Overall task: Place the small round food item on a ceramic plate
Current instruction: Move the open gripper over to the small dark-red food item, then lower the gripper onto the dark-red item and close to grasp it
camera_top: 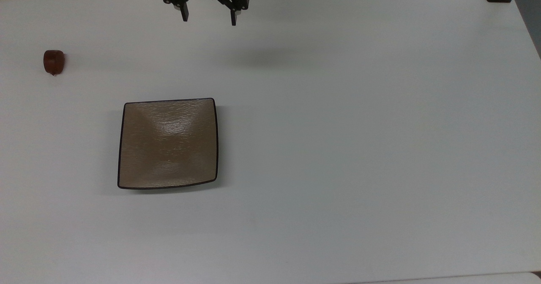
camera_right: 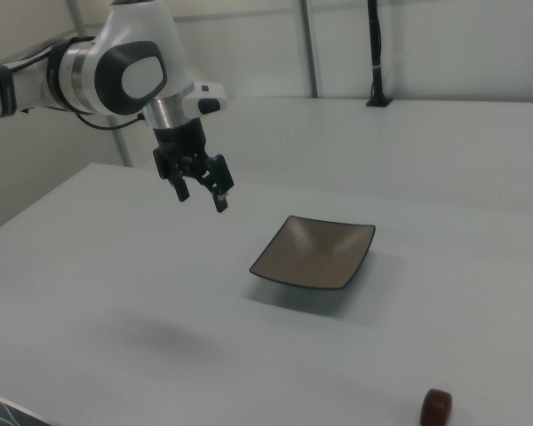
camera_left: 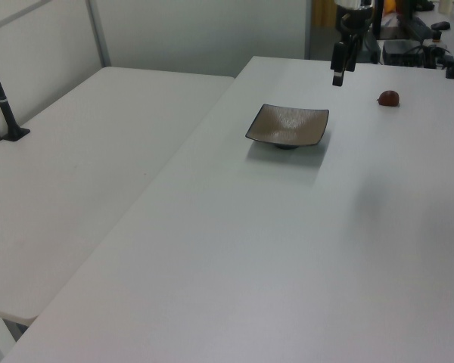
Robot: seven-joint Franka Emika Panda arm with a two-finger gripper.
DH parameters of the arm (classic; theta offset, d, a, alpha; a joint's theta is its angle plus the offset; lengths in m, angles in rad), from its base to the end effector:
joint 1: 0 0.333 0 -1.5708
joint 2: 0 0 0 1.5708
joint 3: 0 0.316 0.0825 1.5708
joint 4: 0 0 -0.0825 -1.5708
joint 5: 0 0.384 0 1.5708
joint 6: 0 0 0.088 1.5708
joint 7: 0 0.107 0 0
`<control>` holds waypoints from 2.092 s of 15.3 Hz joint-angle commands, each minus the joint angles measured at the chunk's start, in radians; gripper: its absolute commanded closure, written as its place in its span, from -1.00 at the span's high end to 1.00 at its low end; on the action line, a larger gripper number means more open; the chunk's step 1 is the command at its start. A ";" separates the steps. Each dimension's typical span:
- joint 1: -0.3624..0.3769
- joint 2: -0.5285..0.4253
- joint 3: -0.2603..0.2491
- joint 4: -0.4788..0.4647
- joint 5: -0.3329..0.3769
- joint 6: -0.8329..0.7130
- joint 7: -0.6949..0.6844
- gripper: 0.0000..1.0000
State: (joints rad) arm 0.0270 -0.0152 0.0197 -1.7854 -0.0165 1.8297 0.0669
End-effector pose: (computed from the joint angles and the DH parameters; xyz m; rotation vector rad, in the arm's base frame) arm 0.5641 0.0251 0.5534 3.1271 -0.0257 0.0944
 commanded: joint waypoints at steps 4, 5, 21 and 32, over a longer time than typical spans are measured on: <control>-0.012 -0.025 -0.079 -0.028 -0.071 -0.050 -0.110 1.00; -0.018 -0.022 -0.098 -0.028 -0.074 -0.044 -0.128 1.00; -0.150 0.086 -0.357 -0.052 -0.118 0.270 -0.470 1.00; -0.275 0.308 -0.353 -0.085 -0.118 0.546 -0.472 1.00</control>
State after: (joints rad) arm -0.2206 0.2552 -0.3378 -1.8584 -0.1225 2.3237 -0.3893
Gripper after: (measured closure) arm 0.000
